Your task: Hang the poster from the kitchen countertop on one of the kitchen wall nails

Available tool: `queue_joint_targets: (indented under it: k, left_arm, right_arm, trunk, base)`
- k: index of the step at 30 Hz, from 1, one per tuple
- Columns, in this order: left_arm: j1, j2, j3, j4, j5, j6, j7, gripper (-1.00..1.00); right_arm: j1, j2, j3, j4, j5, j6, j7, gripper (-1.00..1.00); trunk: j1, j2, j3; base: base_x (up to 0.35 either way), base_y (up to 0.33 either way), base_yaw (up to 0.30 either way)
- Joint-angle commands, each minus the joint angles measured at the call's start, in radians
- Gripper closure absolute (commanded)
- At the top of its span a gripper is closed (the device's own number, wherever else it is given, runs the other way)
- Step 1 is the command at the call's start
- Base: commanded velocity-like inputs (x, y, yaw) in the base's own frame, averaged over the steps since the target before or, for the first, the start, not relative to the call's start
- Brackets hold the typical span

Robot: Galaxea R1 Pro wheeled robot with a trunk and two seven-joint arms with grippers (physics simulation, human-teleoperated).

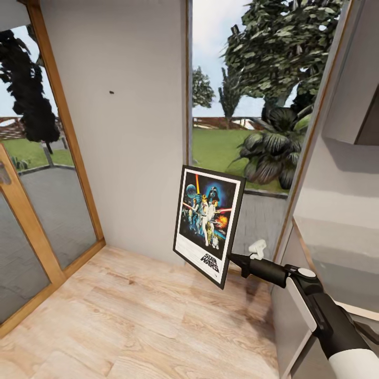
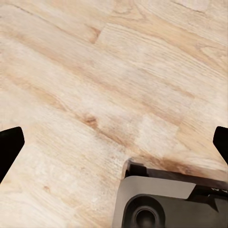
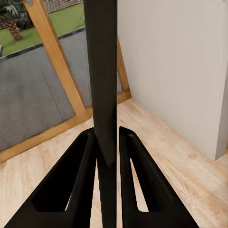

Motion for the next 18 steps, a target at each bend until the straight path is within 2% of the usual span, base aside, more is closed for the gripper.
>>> queue_joint_targets:
  k: [1,18]
  left_arm:
    - [0.000,0.000,0.000,-0.002,0.000,0.000,0.001,-1.00]
    - [0.000,0.000,0.001,-0.002,0.000,-0.001,0.001,-1.00]
  right_arm:
    - [-0.001,-0.001,0.002,0.000,-0.012,0.010,0.000,1.00]
    - [-0.001,-0.001,0.002,-0.001,-0.012,0.010,0.000,1.00]
  trunk:
    - [-0.004,0.006,0.002]
    - [-0.069,0.125,0.055]
  base:
    - [0.000,0.000,0.000]
    - [0.000,0.000,0.000]
